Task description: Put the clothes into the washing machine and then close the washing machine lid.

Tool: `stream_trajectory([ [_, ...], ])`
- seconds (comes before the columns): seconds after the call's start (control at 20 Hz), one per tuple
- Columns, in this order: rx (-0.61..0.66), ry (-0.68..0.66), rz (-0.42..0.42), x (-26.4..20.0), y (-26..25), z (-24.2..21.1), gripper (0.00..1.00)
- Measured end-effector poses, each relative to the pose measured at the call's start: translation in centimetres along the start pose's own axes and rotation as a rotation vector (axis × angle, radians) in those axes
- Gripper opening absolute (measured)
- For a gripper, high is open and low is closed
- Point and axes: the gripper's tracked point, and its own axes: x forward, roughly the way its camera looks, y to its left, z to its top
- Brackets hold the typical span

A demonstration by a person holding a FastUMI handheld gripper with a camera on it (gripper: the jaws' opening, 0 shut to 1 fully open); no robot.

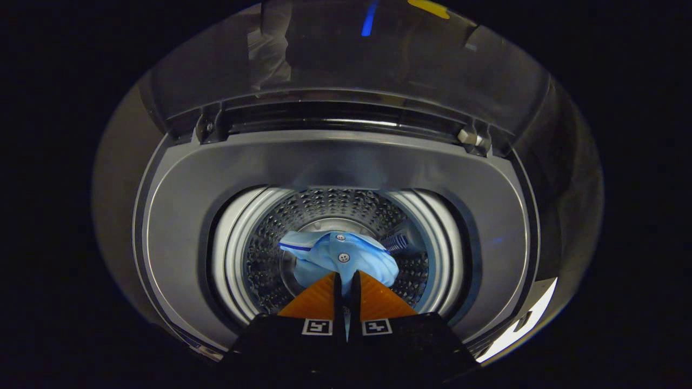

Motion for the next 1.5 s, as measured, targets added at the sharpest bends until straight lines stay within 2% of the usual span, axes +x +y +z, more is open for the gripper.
stream_trajectory([
  [0.05, -0.005, 0.001, -0.004, 0.2, -0.1, 0.0, 0.05],
  [0.1, -0.014, 0.009, -0.026, 0.1, -0.6, -0.1, 0.14],
  [0.4, -0.007, 0.015, -0.011, 0.5, -0.5, -0.1, 0.96],
  [0.6, -0.035, 0.004, 0.000, 0.7, -0.4, -0.1, 0.99],
  [0.9, 0.005, -0.023, -0.025, -0.6, -0.9, 0.3, 0.99],
  [1.35, 0.023, -0.212, -0.010, -8.0, -1.2, 5.0, 0.99],
  [1.5, 0.033, -0.282, -0.035, -11.3, -1.8, 7.6, 0.99],
])
